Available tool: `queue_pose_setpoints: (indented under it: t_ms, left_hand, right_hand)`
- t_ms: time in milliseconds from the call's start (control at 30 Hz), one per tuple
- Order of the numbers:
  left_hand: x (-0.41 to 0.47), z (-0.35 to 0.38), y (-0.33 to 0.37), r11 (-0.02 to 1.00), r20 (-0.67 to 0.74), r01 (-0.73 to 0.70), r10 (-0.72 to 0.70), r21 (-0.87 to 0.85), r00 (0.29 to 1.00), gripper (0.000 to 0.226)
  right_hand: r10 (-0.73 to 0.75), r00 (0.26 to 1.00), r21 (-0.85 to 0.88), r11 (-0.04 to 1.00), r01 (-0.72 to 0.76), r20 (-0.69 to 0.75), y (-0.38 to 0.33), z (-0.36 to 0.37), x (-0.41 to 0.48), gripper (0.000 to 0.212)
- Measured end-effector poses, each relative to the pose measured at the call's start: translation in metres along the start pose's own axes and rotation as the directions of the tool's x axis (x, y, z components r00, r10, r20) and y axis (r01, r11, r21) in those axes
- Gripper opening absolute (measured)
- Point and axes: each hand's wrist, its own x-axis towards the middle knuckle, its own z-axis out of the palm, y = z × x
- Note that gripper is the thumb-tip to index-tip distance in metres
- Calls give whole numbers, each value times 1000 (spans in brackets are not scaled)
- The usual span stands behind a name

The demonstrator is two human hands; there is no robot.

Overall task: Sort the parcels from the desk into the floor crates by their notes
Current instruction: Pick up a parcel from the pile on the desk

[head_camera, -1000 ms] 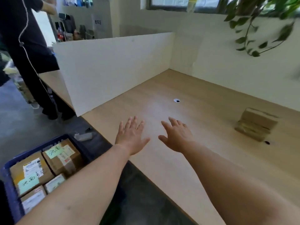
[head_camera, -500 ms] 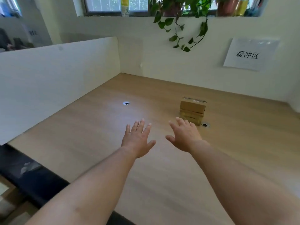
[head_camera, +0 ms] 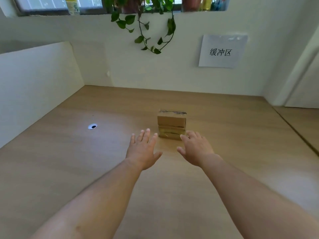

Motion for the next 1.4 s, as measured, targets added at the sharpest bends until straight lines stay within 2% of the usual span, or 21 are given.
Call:
queue_pose_setpoints:
  t_ms: [167,333,500,633,767,1000,1267,1400]
  left_hand:
    - [66,-6,5,998,13,-53,53,-37,998,71]
    - [136,-6,-6,993,4,-66,67,-94,998,72]
    - [198,1,-19,986,-1,-65,66,-155,998,69]
    - [237,7,-25,973,1,-46,48,-228,999,68]
    - [260,19,-19,948,42,-18,33,-318,999,64]
    - [262,26,-6,850,79,91,-59,-519,995,67]
    - [210,0,0,763,130,167,-110,-624,985,78]
    - [167,-12,-2,748,125,197,-152,-634,980,81]
  right_hand:
    - [64,997,29,997,-65,35,35,5,50,43]
    - [120,992,84,989,-123,47,49,12,113,42]
    - [195,980,130,972,-197,27,66,18,173,55]
    - [266,964,207,943,-262,10,77,22,210,55]
    - [310,949,294,903,-313,59,82,35,235,59]
    - [349,931,410,838,-360,103,72,46,237,63]
    - [318,945,464,827,-316,77,64,22,187,73]
    - [301,948,456,834,-312,98,52,11,147,87]
